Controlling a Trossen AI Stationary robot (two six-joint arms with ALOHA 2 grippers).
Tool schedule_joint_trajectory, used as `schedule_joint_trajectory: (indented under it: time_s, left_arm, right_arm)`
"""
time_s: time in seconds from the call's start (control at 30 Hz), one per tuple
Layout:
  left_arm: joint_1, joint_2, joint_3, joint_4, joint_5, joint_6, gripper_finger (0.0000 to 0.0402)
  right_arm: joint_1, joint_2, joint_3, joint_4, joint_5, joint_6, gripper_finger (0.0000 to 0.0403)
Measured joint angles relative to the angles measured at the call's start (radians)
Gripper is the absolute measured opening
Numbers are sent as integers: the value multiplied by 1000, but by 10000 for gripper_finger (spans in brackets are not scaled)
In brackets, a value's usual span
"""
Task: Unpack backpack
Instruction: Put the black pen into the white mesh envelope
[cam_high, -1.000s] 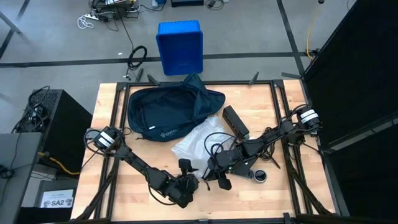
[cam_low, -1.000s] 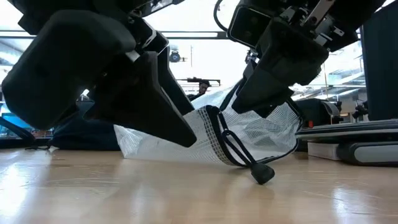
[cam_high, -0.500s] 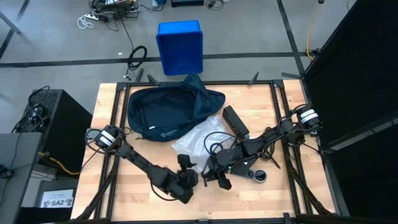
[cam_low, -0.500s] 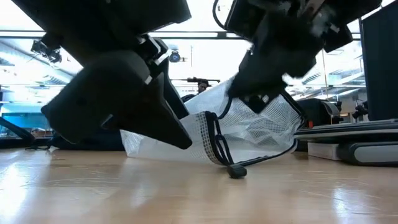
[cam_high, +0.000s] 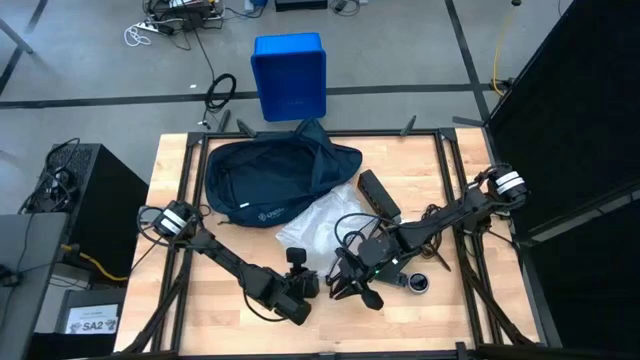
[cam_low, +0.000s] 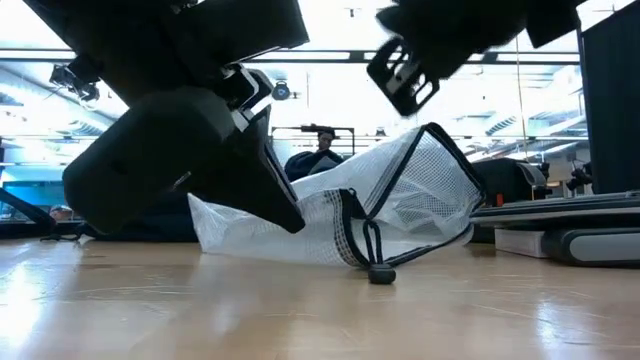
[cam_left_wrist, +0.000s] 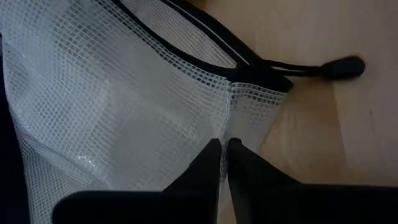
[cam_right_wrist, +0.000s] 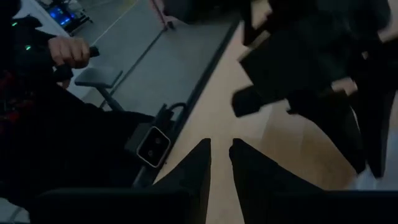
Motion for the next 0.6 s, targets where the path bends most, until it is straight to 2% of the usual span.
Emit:
schedule_joint_trajectory:
  time_s: [0.1,0.23,0.43,0.6]
  left_arm:
    - [-21,-24,0,-38,-1,3,0]
    - [-59,-83,0,-108,-15,-15,0]
    - [-135,-209,3,-264,-142,-87,0]
    - [-188,-291,2,-456,-182,-203,0]
  right_arm:
    - [13,-42,0,-34,22,-45,41]
    - [31,-101,0,-127,148,-109,41]
    - [40,-148,0,-208,357,-154,41]
    - [38,-149,0,-220,409,-175,41]
